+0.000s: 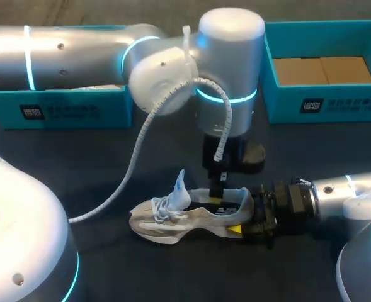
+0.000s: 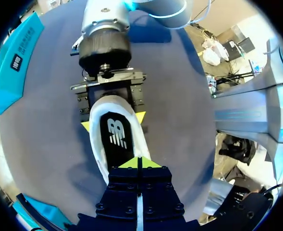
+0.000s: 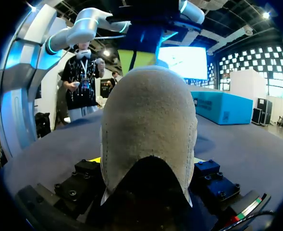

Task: Take the shoe out of the shoebox, open the shoe tongue, remove and reinsert the insole, then place the shoe into the shoebox

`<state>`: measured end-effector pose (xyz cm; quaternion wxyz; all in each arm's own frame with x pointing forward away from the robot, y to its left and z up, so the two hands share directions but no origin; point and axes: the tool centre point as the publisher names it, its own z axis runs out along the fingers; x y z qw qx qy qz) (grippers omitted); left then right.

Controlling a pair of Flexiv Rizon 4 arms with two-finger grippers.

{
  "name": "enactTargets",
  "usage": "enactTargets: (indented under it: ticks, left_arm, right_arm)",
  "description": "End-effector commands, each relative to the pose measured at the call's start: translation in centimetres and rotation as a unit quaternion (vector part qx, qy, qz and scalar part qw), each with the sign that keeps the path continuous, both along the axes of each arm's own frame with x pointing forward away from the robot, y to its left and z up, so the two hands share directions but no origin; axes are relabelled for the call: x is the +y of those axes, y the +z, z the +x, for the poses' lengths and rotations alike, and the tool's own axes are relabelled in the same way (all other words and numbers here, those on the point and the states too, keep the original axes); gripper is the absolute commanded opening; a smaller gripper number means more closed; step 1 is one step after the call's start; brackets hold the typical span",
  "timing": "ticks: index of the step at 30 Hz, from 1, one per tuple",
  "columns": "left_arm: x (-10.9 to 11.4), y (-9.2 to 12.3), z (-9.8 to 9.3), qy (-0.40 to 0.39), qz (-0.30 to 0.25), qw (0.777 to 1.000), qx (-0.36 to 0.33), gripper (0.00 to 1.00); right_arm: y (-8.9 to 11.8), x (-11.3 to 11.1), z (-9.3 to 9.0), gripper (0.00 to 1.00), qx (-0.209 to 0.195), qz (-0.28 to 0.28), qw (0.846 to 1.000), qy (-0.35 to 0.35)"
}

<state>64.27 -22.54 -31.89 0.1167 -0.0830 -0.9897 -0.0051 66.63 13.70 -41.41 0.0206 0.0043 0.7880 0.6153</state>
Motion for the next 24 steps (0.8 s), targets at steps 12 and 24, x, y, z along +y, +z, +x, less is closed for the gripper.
enactTargets:
  ticks: [12, 24]
  left_arm:
    - [2.3, -5.7, -0.2, 0.048, 0.033, 0.998, 0.033, 0.0]
    - [4.0, -6.7, -1.2, 0.051, 0.027, 0.996, 0.069, 0.0]
  right_arm:
    - [0.1, 0.0, -0.1, 0.0, 0.0, -0.002, 1.0, 0.0]
    - [0.1, 0.0, -0.1, 0.0, 0.0, -0.002, 1.0, 0.0]
